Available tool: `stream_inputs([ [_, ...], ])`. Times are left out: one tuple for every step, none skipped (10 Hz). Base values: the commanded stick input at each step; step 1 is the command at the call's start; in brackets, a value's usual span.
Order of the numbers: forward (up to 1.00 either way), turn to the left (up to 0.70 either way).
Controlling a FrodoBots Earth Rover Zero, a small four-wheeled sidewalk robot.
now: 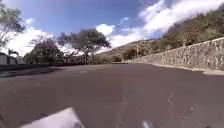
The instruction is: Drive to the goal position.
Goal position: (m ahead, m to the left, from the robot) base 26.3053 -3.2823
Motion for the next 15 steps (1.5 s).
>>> stream_inputs([
  [0.69, 0.0],
  [0.7, 0.0],
  [0.7, 0.0],
  [0.7, 0.0],
  [0.7, 0.0],
  [0.7, 0.0],
  [0.7, 0.0],
  [0.7, 0.0],
  [0.7, 0.0],
  [0.7, 0.0],
  [0.7, 0.0],
  [0.7, 0.0],
  [0.7, 0.0],
  [0.7, 0.0],
  [0.7, 0.0],
])
